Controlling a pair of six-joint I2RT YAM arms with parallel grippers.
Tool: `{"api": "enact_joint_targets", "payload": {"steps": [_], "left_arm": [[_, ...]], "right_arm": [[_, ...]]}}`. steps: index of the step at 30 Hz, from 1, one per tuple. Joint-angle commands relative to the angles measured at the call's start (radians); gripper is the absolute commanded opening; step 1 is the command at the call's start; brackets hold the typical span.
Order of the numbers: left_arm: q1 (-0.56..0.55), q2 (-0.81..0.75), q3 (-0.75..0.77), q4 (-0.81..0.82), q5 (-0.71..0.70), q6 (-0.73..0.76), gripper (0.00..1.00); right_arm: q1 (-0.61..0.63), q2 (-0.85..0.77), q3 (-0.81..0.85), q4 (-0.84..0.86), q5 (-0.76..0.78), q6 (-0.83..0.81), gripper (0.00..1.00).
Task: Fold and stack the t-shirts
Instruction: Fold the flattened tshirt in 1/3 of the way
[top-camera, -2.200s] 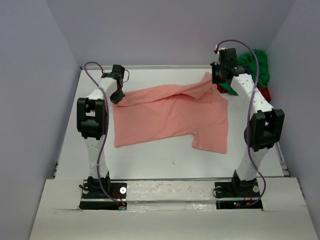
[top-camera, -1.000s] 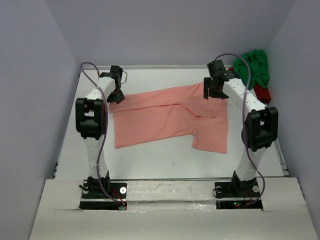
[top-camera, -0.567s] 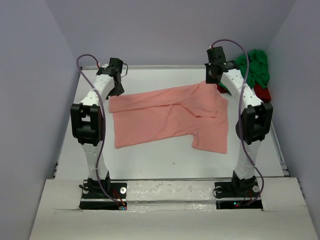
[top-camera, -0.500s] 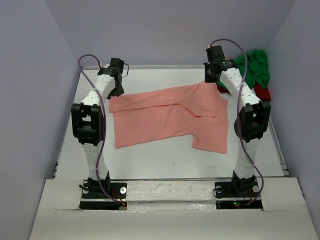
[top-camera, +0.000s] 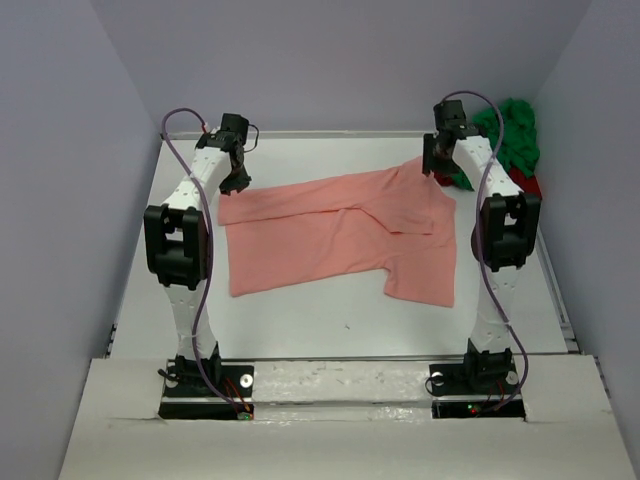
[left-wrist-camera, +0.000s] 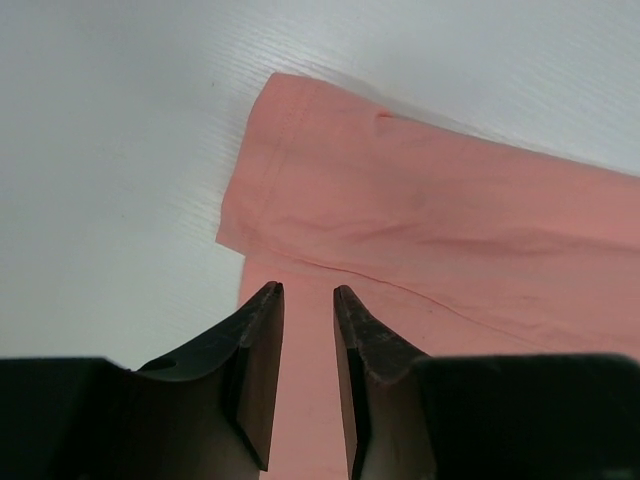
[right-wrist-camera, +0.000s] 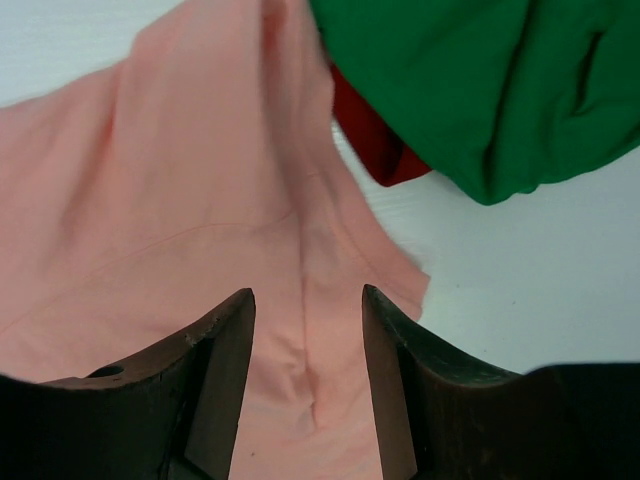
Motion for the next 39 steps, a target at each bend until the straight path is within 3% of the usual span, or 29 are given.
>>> {"api": "enact_joint_targets", "payload": {"steps": [1, 16, 26, 35, 38, 39], "left_arm": [[0.001, -0.080, 0.048, -0.013, 0.012, 0.032, 0.38], [0.001, -0.052, 0.048, -0.010, 0.020, 0.039, 0.39], [0.001, -0.043, 0.032, 0.000, 0.026, 0.041, 0.39], [0.002, -0.036, 0.033, -0.004, 0.023, 0.042, 0.39], [0.001, -0.034, 0.029, 0.001, 0.025, 0.041, 0.39], [0.001, -0.034, 0.024, 0.003, 0.025, 0.041, 0.39]], "right_arm": [[-0.034, 0.046, 0.013, 0.034, -0.029, -0.011, 0.53], [-0.052, 0.121, 0.111, 0.033, -0.092, -0.032, 0.47], [-0.052, 0.226, 0.261, -0.013, -0.149, -0.054, 0.44], [-0.052, 0.246, 0.269, -0.013, -0.149, -0.058, 0.42], [-0.052, 0.252, 0.269, -0.013, -0.140, -0.055, 0.34], [-0.052, 0.252, 0.269, -0.012, -0.141, -0.055, 0.23]]}}
